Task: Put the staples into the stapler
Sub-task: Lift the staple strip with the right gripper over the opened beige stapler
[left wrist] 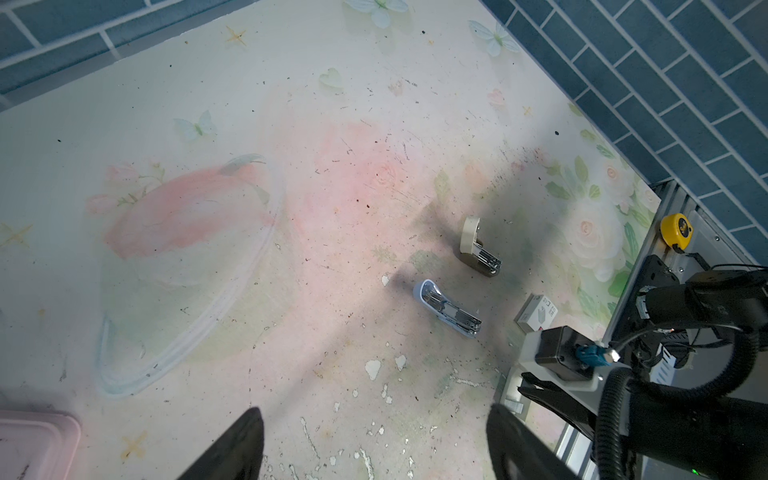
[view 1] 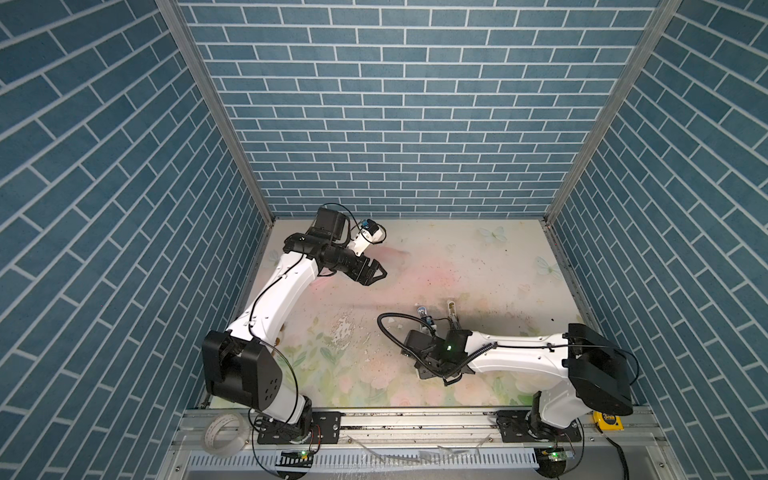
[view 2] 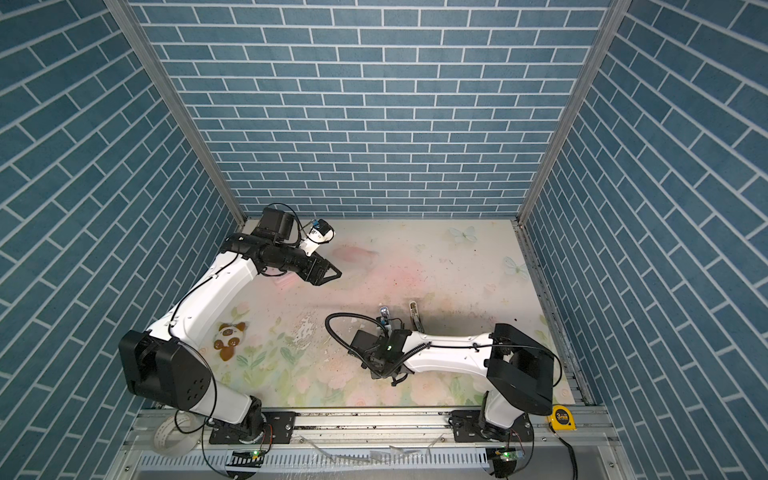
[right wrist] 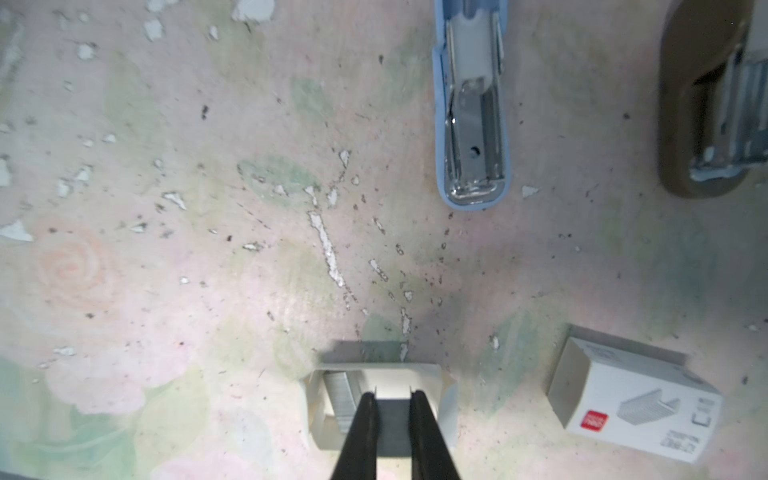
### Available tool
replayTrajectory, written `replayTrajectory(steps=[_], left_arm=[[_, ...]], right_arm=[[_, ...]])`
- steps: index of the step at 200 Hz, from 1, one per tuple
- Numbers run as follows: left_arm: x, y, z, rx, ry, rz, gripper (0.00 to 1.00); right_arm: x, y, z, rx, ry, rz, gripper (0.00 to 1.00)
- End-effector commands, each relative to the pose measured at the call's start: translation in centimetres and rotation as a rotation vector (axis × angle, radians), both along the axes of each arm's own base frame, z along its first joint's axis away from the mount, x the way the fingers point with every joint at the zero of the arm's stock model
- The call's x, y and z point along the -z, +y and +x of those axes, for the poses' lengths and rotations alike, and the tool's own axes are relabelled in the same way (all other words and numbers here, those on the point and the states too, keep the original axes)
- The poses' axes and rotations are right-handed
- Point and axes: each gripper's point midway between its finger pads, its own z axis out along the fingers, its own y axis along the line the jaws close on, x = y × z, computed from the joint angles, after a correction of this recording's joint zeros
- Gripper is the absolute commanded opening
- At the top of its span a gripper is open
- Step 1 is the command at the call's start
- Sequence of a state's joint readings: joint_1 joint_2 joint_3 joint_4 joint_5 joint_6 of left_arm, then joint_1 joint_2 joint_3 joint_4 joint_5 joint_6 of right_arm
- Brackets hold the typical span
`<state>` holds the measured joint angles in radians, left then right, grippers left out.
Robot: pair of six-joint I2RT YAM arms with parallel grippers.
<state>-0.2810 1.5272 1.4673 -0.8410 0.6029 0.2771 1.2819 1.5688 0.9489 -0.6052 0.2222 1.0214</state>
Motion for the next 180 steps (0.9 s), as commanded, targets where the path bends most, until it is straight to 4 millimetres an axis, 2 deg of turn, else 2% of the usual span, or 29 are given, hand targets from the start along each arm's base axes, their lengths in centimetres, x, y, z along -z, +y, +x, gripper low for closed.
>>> replayTrajectory(steps=[1, 49, 91, 152, 180], left_arm=[[-0.8, 0.1, 0.3, 0.004, -0.012, 0.001, 0.86], [-1.5, 0.2, 0.1, 0.006, -0.019, 0.004, 0.85], [-1.9, 0.3, -0.3, 0.014, -0.015, 0.014, 0.85], [-1.8, 0.8, -1.0, 0.016, -0.035, 0.030, 0.85], [-1.9, 0.6, -0.9, 0.021, -0.037, 0.019, 0.85]], right_arm=[[-1.3, -0.4, 0.6, 0.003, -0.061, 0.034, 0.12], [-3.4, -1.0, 2.0, -0.005, -0.137, 0.110, 0.12], [-4.9, -1.9, 4.6, -0.013, -0.190, 0.149, 0.12], [-5.7, -4.8, 7.8, -0.029, -0.280, 0.133, 0.12], [-6.1, -6.1, 8.7, -0.029, -0.317, 0.140, 0.12]])
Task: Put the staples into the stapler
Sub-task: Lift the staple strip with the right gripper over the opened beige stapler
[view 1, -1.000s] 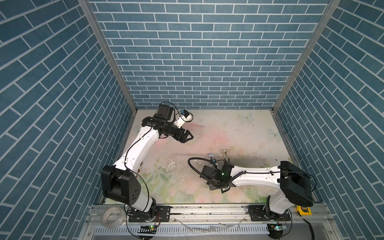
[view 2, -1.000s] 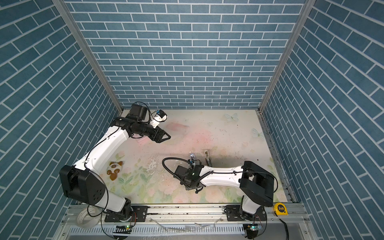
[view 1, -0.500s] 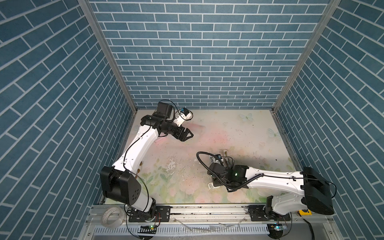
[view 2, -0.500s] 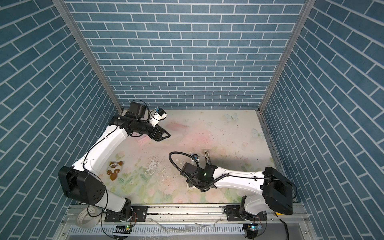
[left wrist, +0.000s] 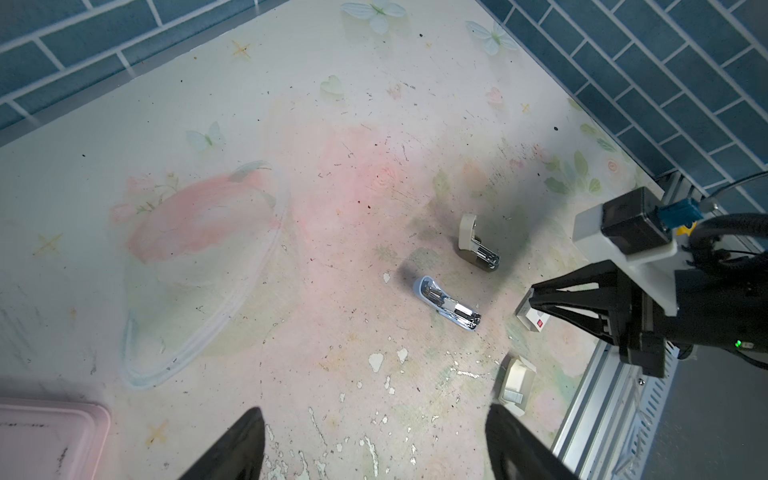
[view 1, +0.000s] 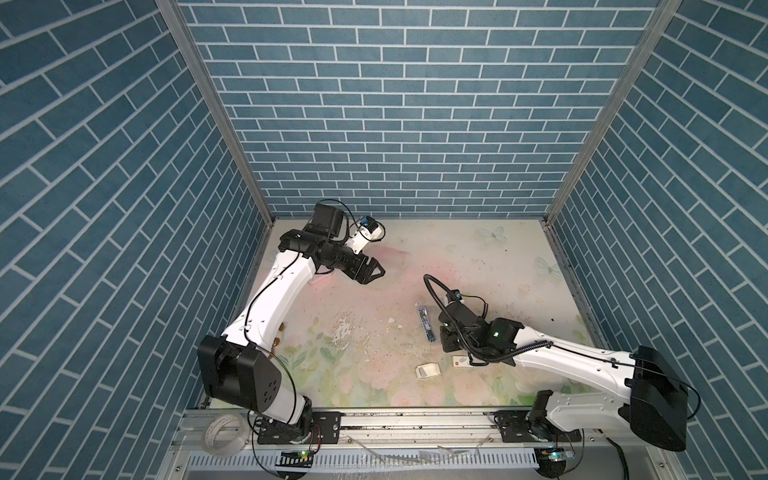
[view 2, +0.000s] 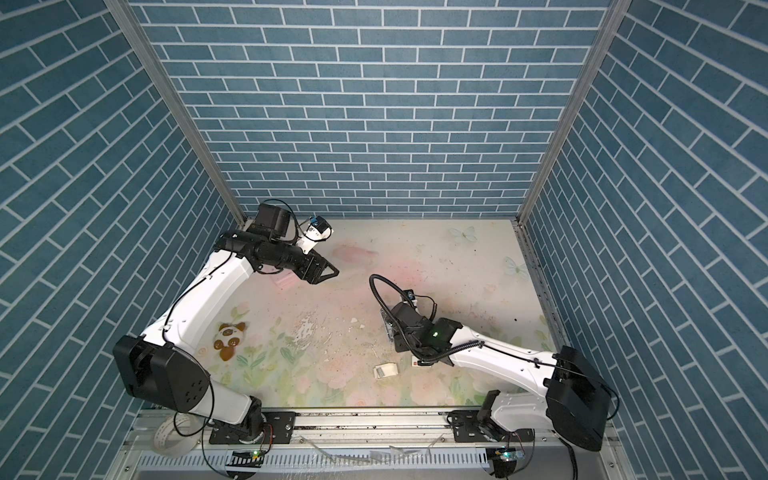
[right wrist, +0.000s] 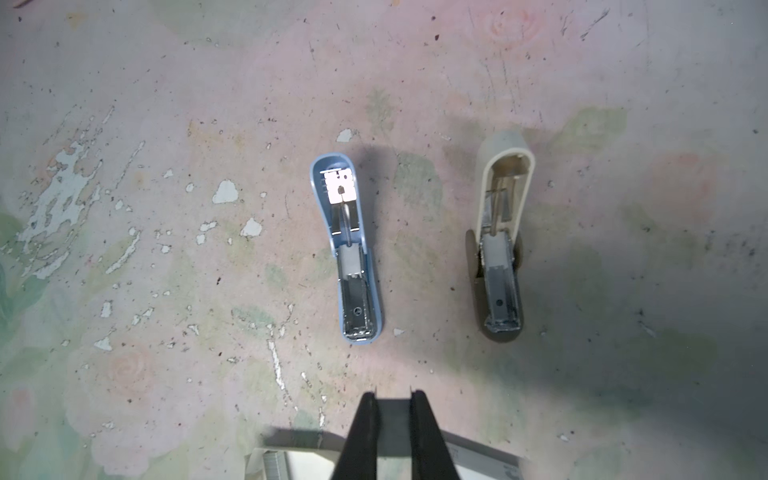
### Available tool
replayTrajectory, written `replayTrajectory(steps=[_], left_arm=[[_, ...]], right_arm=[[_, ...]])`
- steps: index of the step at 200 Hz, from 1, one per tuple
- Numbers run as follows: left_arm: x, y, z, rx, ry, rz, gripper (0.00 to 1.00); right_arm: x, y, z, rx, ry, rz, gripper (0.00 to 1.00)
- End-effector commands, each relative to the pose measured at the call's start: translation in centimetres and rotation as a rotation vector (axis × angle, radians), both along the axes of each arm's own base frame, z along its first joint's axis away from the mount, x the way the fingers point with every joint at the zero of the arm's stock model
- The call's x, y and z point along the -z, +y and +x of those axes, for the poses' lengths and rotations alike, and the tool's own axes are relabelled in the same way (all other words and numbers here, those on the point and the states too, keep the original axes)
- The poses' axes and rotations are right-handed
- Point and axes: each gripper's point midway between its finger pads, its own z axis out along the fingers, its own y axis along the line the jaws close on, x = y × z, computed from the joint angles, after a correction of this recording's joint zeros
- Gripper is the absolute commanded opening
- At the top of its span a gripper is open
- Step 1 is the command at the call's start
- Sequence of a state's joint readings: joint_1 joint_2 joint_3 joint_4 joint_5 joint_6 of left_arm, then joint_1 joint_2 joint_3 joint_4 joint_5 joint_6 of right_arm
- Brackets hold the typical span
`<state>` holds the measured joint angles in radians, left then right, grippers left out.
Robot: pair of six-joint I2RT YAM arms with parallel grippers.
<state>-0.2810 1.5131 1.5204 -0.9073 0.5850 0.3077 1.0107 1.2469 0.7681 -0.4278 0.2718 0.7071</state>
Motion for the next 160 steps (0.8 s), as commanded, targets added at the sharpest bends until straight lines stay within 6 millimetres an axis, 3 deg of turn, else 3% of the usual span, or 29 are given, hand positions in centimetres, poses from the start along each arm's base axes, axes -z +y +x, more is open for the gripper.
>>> replayTrajectory(steps=[1, 68, 160], left_arm=[[-0.4, 0.2, -0.4, 0.009, -0.013, -0.005, 0.85], [-0.6, -0.7, -0.5, 0.034, 0.013, -0.057, 0.85], [-0.3, -0.9, -0.1, 0.048, -0.004, -0.056, 0.85]], right_arm=[[-0.8, -1.0, 0.9, -0.031, -0.071, -0.013, 0.12], [-1.0, -3.3, 2.2, -0.012, -0.118, 0.023, 0.13], [2.5, -2.8, 4.9, -0.035, -0.060, 0.020, 0.13]])
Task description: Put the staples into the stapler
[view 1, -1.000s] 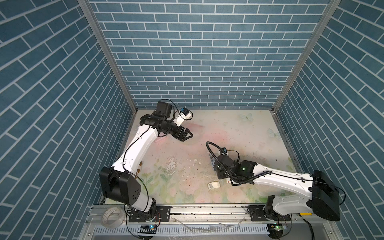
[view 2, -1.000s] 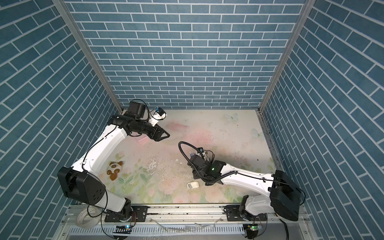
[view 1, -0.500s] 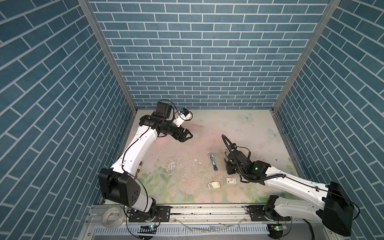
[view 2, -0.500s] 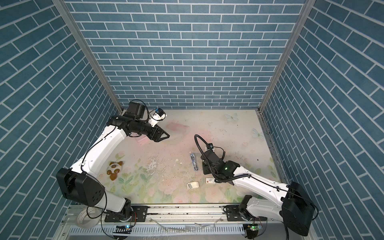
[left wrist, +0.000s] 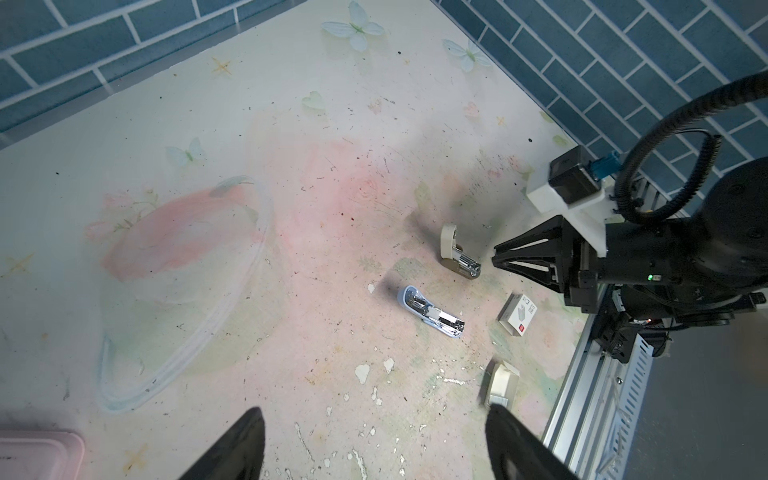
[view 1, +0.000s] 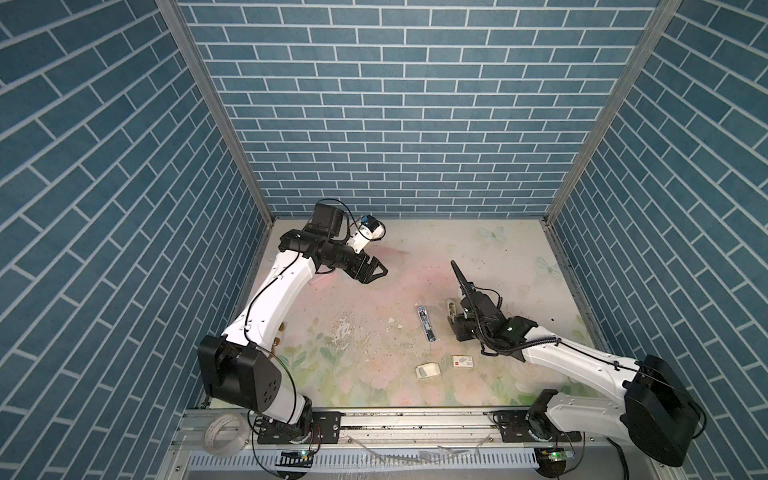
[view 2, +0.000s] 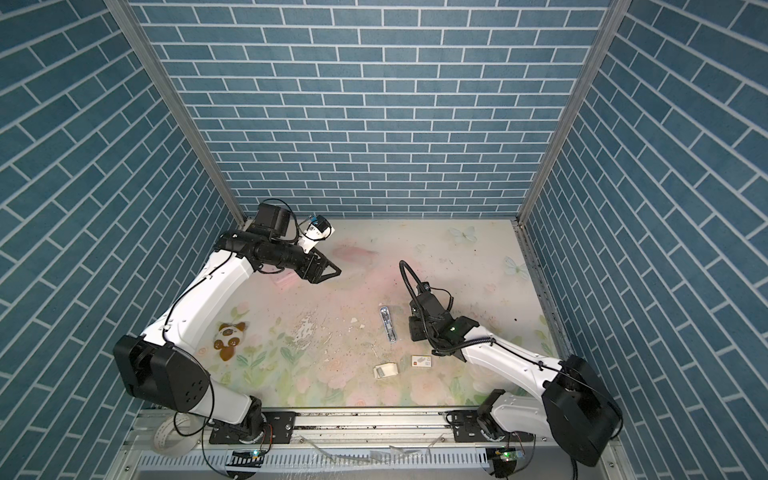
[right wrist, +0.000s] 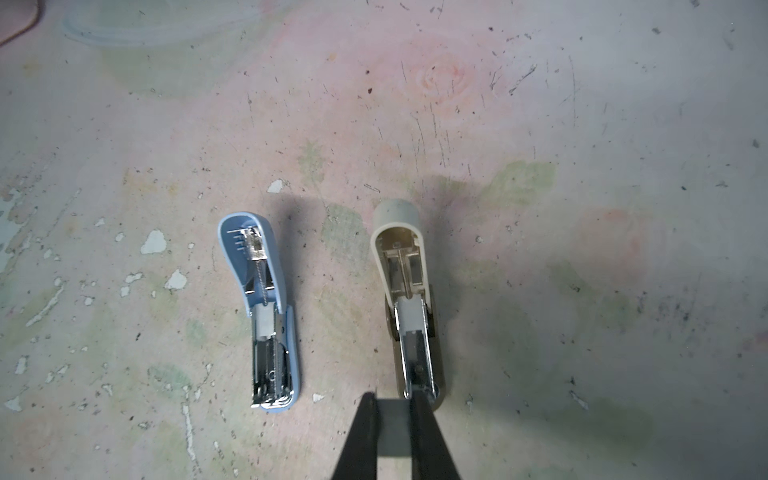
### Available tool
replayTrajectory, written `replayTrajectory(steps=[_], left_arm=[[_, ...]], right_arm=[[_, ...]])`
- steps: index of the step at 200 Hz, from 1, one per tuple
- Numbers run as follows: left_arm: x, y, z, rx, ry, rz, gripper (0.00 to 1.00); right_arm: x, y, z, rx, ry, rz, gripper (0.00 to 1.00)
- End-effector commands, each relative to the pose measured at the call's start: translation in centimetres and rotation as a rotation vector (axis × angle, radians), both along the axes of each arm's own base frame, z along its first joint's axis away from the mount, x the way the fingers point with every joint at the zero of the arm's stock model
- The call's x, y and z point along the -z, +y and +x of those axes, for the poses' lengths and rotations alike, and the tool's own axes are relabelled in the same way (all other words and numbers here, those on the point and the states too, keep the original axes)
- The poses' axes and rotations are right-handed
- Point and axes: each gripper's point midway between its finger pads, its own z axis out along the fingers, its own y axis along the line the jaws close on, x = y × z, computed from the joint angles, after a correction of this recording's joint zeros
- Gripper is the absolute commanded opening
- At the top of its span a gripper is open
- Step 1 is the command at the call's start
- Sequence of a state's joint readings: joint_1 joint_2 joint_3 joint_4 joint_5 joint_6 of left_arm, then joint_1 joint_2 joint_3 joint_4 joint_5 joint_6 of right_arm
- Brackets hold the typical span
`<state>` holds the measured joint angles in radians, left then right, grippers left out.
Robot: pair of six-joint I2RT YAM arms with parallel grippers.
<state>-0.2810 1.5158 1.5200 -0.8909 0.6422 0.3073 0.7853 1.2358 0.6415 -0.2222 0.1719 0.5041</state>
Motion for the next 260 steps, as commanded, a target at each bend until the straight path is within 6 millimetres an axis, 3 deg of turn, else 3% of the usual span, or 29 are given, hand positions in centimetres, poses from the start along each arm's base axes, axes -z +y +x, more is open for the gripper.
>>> replayTrajectory(steps=[1, 51, 149, 260], left_arm=[[0.3, -0.1, 0.1, 0.017, -0.003, -0.006, 0.85], [0.8, 0.0, 0.1, 0.025, 0.001, 0.006, 0.85], [1.4, -0.3, 0.6, 0.024, 0.012, 0.002, 0.85], [1.9, -0.1, 0.6, 0.018, 0.019, 0.015, 0.85]], right_arm=[[0.7, 0.5, 0.6, -0.041, -0.006, 0.003, 0.13], [1.5, 0.8, 1.1, -0.069, -0.002, -0.003, 0.13], [2.8, -0.6, 1.3, -0.049, -0.002, -0.040, 0.13], [3.3, -0.1, 1.7, -0.072, 0.009, -0.045, 0.12]])
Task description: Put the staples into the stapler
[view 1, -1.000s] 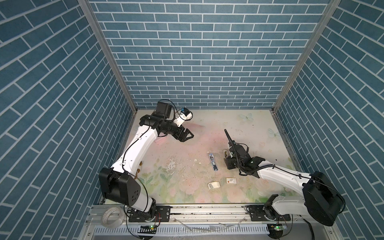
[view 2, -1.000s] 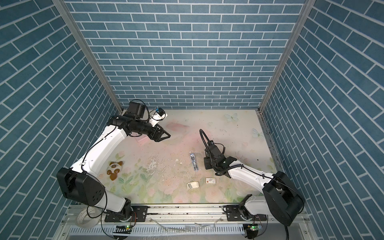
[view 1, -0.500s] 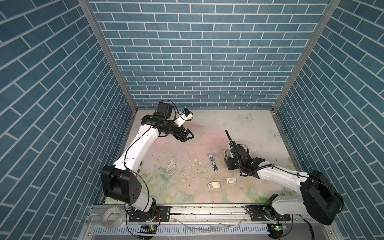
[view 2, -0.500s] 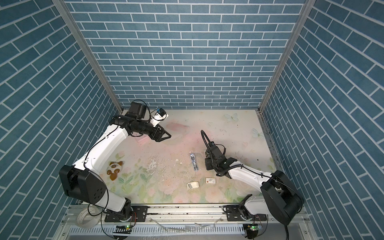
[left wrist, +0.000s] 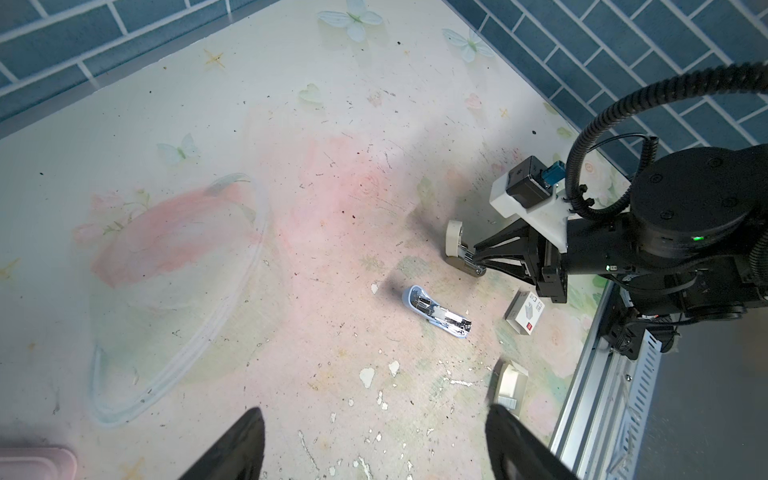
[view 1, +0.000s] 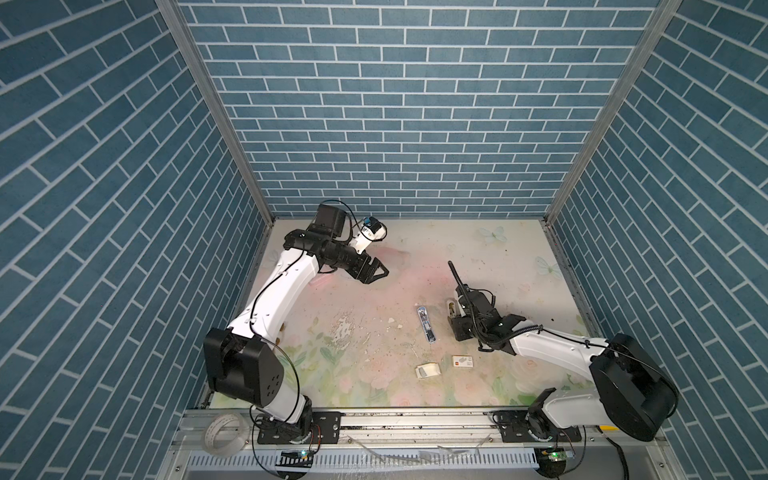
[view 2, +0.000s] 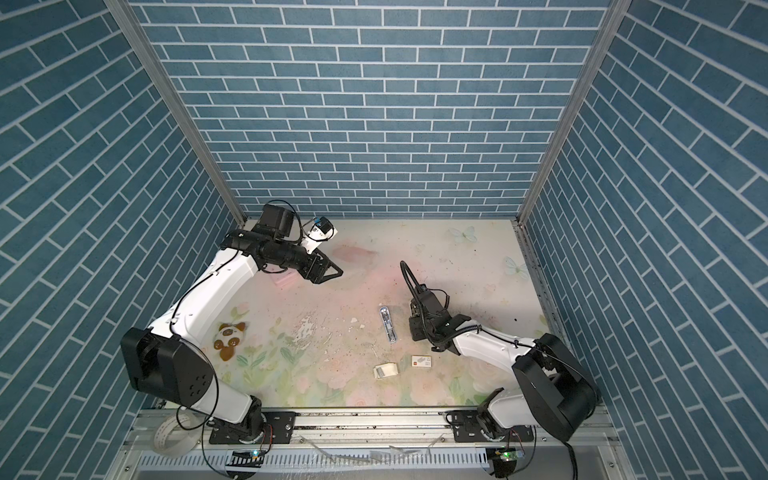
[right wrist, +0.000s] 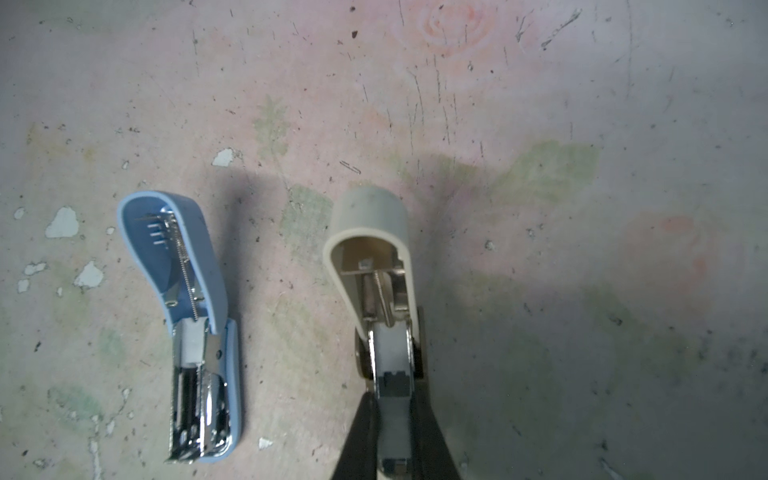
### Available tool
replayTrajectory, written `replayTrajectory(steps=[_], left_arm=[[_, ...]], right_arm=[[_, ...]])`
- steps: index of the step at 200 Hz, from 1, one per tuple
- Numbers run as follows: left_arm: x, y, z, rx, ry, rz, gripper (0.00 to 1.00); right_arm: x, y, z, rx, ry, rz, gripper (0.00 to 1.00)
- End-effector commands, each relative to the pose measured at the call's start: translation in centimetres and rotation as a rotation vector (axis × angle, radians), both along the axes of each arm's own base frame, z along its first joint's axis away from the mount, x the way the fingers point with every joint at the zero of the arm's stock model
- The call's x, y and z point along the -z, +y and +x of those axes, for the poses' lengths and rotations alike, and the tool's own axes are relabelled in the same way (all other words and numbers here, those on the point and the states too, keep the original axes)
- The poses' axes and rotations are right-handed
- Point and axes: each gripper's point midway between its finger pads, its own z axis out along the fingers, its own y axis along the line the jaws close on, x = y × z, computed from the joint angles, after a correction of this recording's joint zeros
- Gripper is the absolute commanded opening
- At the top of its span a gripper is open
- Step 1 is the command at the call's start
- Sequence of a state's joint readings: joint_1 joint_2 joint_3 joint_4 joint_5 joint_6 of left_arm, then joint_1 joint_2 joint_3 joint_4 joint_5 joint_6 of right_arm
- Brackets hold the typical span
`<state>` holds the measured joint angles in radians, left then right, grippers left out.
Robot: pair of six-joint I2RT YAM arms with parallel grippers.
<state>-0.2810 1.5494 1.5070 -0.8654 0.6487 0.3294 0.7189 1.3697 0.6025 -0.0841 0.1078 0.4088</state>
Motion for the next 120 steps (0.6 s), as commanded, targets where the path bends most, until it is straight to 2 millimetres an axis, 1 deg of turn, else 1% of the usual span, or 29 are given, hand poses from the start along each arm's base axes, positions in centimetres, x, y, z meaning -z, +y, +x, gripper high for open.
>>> replayTrajectory(steps=[1, 36, 120], left_arm=[[0.65, 0.25, -0.03, -0.002, 0.013, 0.008, 0.85], [0.81, 0.30, -0.06, -0.004, 0.015, 0.013, 0.85], [0.87, 0.37, -0.13, -0.006, 0.016, 0.016, 0.85]], right_arm=[[-0.33, 0.17, 0.38, -0.027, -0.021, -0.008, 0.12], [-0.17, -0.01, 0.37, -0.027, -0.021, -0.020, 0.12], [0.51, 0.25, 0.35, -0.035, -0.003, -0.022, 0.12]])
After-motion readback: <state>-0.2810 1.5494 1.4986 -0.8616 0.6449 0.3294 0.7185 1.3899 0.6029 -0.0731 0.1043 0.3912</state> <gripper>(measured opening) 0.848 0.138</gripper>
